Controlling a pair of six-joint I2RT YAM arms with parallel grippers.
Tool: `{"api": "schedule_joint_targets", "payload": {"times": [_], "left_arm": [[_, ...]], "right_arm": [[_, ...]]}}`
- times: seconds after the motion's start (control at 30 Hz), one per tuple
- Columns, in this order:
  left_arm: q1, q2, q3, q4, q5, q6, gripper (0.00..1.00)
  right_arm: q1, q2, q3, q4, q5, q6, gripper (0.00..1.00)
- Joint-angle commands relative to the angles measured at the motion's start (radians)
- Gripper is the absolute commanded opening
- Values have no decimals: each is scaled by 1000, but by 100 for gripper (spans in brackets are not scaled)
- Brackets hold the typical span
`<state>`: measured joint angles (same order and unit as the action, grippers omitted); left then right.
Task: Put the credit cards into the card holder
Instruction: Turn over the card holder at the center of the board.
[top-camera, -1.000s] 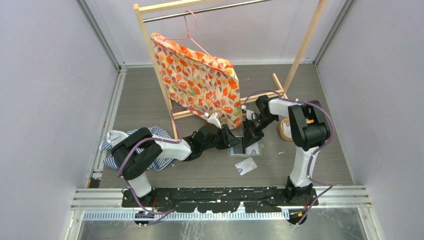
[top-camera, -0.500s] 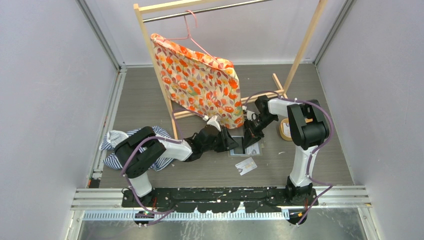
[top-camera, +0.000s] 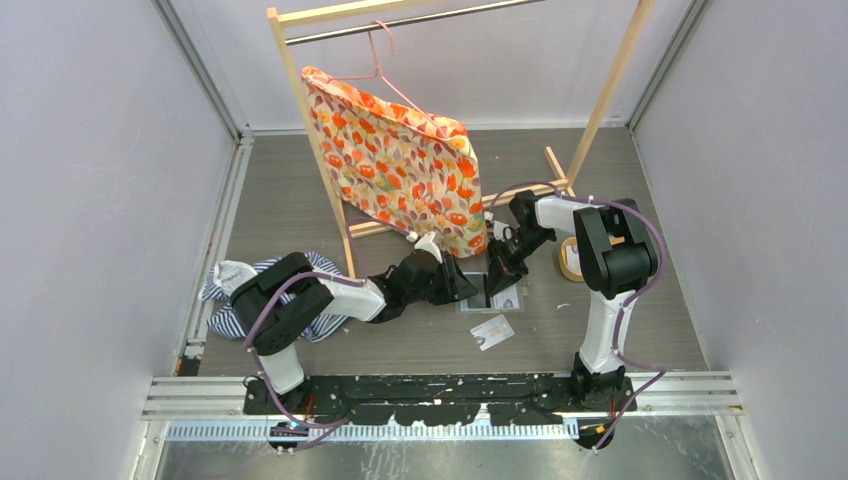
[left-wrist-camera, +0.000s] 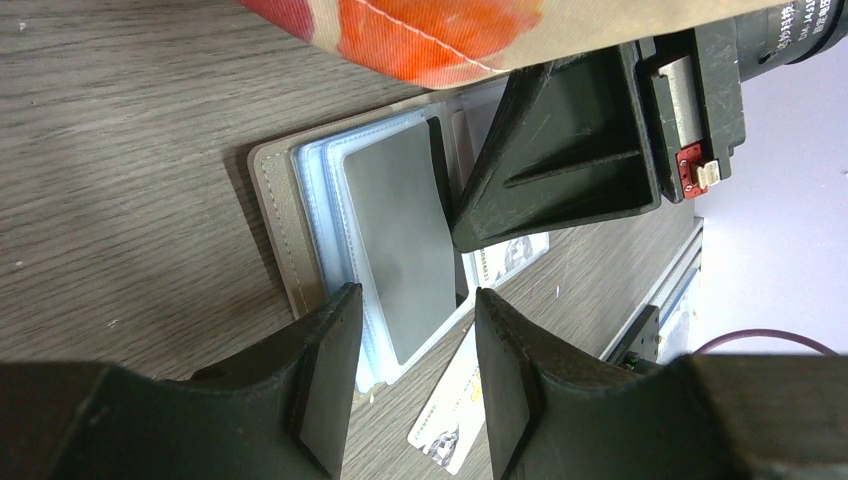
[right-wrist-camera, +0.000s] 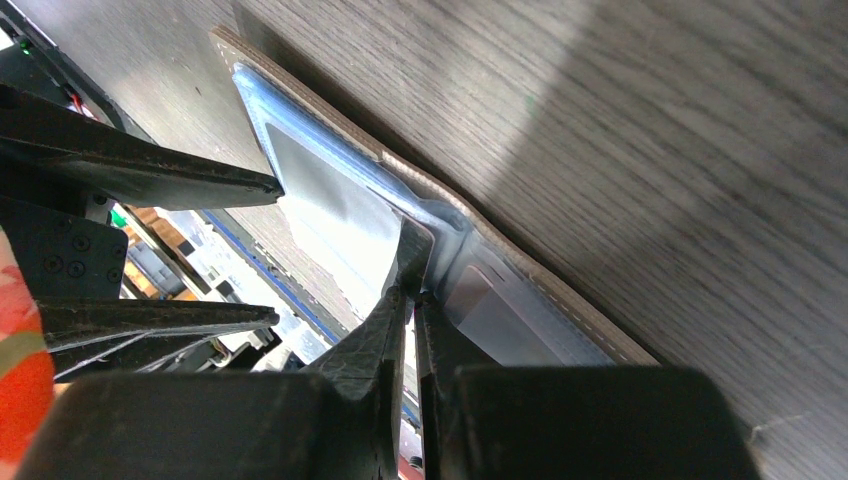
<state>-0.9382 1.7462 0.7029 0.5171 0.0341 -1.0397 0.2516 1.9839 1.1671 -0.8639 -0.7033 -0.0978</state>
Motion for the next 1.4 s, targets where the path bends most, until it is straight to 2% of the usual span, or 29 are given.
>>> {"api": "schedule_joint_targets", "payload": {"times": [0.0,0.47,0.93,1.2,1.37], "left_arm": [[-2,-33,7,-11,-16,7,47],[-5,-38,2,20,-3,14,49],[-14,23,34,112,53,-7,43],[-18,-10,40,107,43,-8,33],[-18,6,71,18,34,-12,13]], "right_arm": [[4,22,13,28,88,-11,13],[3,28,16,23,79,-16,13],[3,26,20,16,52,-25,13],[4,-6,35,-13,-53,-67,16],[3,-45,41,-31,-88,-99,23]]}}
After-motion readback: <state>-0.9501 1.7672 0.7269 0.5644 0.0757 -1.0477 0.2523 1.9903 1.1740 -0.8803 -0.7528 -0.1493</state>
